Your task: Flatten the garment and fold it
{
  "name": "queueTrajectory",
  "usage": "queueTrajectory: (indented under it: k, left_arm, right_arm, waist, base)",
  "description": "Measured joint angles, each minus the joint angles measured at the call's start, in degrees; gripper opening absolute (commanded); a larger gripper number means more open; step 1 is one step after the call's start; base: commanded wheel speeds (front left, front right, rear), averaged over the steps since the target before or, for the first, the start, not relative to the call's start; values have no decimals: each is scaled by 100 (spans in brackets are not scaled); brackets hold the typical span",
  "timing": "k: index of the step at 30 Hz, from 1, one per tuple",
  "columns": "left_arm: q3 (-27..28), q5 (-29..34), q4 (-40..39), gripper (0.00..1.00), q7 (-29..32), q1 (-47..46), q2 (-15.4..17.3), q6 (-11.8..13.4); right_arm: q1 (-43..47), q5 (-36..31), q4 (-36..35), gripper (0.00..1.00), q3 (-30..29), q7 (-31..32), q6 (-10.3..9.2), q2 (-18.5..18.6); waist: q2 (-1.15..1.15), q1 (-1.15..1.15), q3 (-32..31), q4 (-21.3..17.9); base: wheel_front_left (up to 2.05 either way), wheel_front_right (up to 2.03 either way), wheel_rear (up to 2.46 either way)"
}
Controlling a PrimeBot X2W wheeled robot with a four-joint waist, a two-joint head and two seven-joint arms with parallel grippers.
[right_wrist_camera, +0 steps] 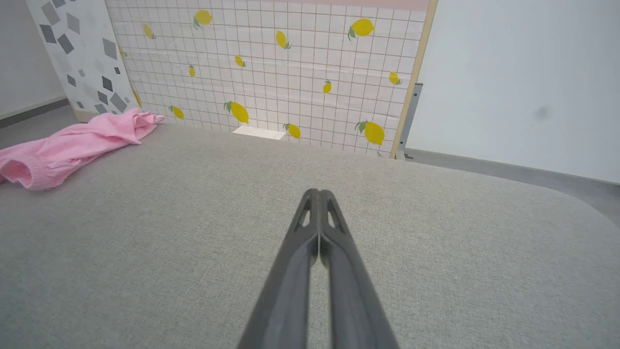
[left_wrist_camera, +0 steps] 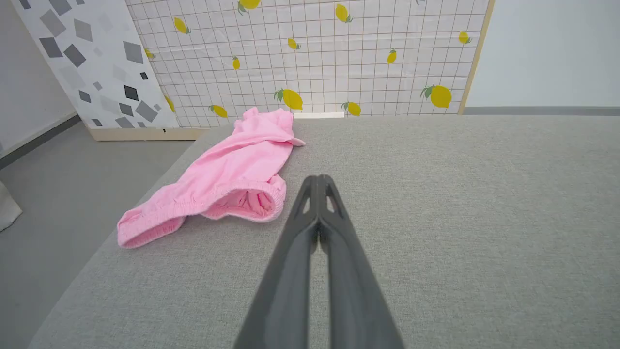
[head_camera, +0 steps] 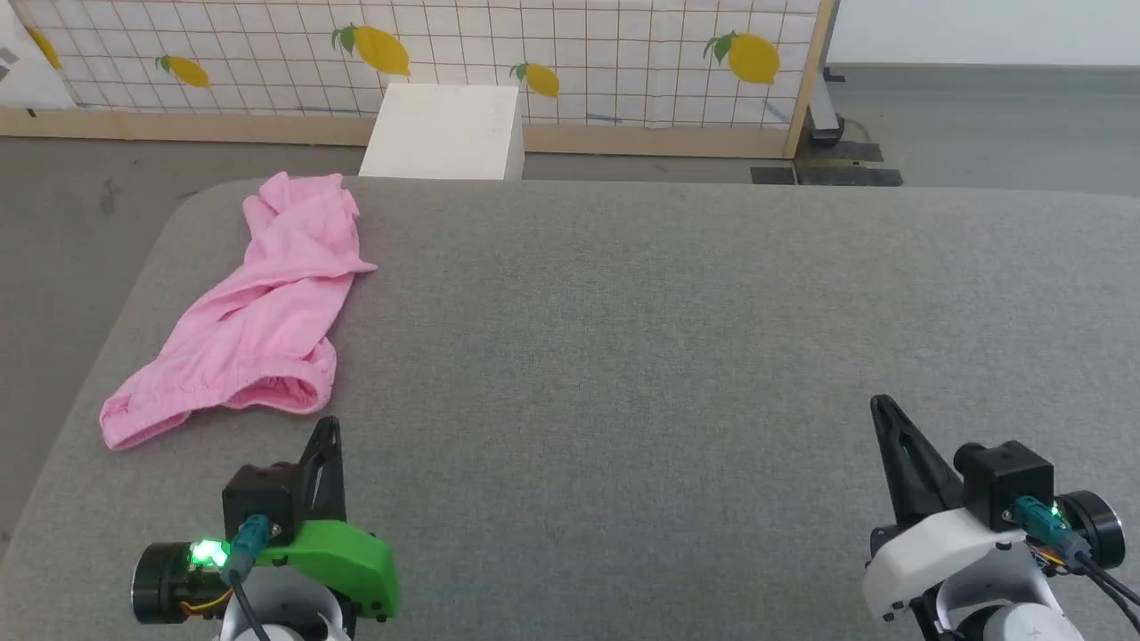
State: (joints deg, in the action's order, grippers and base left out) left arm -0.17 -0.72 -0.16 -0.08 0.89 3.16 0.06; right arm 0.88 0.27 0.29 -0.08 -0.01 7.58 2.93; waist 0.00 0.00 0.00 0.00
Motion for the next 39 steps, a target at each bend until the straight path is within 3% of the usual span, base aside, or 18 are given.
queueTrajectory:
  k: [26,27,39]
  left_arm:
    - [0,0,0,0,0,0,0,0]
    - [-2,-3,-1,100,0,1,1,0]
    - [-56,-46,44,100,-46,5,1,3]
  right_arm:
    - [0,0,0,0,0,0,0,0]
    - [1,1,1,100,-1,0,1,0]
    - [4,78,54,100,-22,-48,1,0]
  waist:
    - [0,0,0,0]
    - [0,0,0,0]
    - [0,0,2,3]
  base:
    - [0,0,0]
    - [0,0,0]
    - [0,0,0]
